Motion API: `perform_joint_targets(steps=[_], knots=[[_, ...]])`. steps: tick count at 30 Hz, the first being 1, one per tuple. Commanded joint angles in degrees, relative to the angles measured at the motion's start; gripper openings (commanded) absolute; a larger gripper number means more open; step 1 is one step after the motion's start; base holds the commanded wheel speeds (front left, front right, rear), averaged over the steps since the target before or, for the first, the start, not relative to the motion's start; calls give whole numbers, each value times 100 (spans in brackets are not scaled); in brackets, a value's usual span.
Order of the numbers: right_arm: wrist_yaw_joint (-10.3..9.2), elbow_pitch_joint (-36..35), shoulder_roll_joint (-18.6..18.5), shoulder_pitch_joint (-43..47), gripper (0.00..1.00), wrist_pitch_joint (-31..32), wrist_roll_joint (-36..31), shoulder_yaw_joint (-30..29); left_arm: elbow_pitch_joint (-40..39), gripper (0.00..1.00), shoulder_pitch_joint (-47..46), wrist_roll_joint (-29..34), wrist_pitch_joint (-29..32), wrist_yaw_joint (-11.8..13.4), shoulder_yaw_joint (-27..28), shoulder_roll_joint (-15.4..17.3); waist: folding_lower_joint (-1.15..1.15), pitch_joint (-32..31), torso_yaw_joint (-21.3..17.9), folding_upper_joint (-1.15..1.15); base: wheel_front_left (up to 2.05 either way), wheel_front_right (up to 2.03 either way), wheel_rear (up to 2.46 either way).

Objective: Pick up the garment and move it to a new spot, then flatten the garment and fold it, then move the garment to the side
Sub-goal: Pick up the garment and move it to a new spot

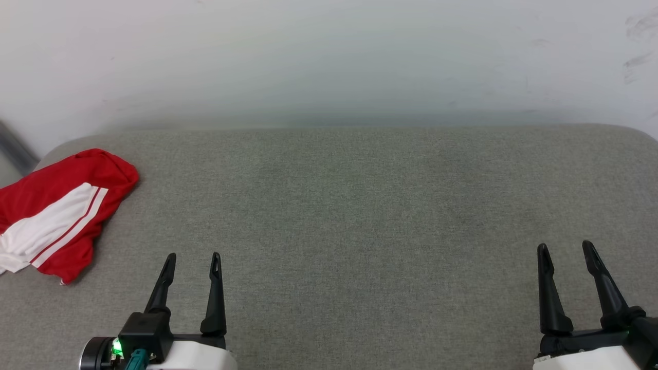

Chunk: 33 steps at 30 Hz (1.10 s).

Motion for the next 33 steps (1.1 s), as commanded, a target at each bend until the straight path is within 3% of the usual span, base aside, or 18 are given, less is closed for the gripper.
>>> perform_joint_targets(steps=[1,25,33], knots=[[-2,-4,13,79,100,-12,58,-2,11,100,53,-28,-27,-26,28,-5,0,0,-2,0,0,0,0],[-2,220,13,105,100,-12,538,23,69,100,61,-236,-24,-63,102,-17,0,42,-12,0,0,0,0],[-2,224,13,98,100,-12,485,24,103,100,-43,-224,-24,-48,144,-17,0,70,176,0,0,0,0]])
